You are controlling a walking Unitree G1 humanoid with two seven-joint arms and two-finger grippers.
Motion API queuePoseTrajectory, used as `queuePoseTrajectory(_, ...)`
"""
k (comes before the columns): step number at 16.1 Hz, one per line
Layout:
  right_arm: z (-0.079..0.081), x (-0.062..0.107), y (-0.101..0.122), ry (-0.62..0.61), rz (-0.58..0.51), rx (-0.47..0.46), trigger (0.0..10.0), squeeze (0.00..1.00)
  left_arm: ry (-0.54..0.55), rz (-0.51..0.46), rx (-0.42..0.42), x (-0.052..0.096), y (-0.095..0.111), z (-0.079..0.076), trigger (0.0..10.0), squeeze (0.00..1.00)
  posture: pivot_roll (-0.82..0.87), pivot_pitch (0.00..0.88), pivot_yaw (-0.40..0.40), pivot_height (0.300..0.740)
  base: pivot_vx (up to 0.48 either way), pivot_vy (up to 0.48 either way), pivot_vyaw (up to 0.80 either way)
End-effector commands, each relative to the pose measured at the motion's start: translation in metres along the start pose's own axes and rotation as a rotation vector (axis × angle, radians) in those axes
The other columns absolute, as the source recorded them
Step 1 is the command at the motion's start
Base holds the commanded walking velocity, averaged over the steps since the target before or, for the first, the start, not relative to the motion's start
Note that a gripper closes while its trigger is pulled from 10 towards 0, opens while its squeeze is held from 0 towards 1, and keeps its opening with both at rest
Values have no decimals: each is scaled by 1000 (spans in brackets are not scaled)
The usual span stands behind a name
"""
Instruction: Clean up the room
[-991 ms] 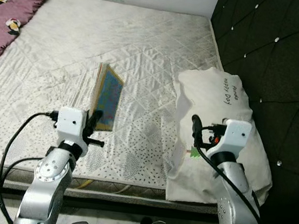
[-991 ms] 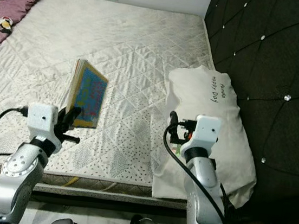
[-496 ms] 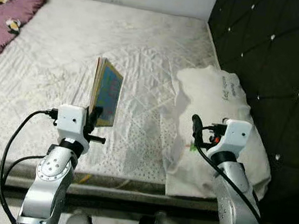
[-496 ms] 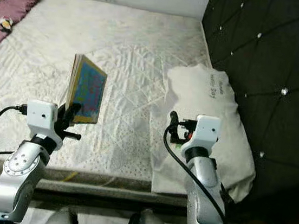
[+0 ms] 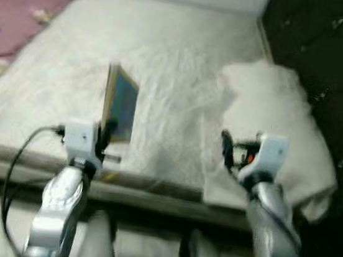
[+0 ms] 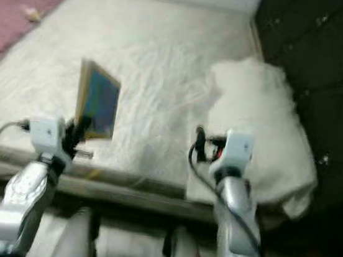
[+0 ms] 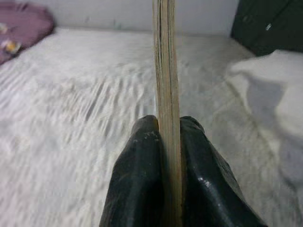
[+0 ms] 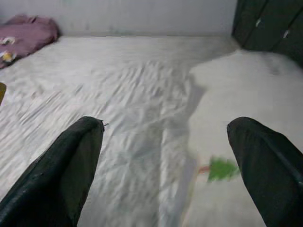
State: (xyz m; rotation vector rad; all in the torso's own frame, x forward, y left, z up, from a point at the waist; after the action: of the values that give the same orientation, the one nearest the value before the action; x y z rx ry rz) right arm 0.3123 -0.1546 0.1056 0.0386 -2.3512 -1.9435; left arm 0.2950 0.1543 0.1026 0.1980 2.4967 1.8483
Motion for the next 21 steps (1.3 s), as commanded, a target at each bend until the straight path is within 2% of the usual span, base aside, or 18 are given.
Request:
queuePoseTrajectory(1,-1,-3,9,-1,-26,2,10000,0,-34,-52,-15,-4,14,-7,10000,0,-31,80,-58,647,0,0,0)
queuePoseTrajectory(7,2,-3,9,14,-26,8,10000,0,-85,-46,14,-1,12,-15,10000,0,-29,80,-63,647,0,0,0)
queuePoseTrajectory(21,2,-3,9,22,-21,28,10000,0,-105,-40,29,-2,12,-18,10000,0,-38,101,-69,647,299,0,0)
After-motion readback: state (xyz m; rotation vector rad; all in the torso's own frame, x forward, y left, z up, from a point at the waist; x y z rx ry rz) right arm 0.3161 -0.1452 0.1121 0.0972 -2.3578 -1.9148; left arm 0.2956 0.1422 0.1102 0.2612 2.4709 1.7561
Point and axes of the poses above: a point about 5 cm out from each wrist's last joint towards the gripper, its own x axis pointing back from the gripper into the wrist, its own y axis along the axis of the wrist's last joint, z = x × y, the point moved 4 cm from there along -x, pointing out of the wrist towards the gripper, and after that the axes turned 15 degrees about x, right-handed, at the moved point
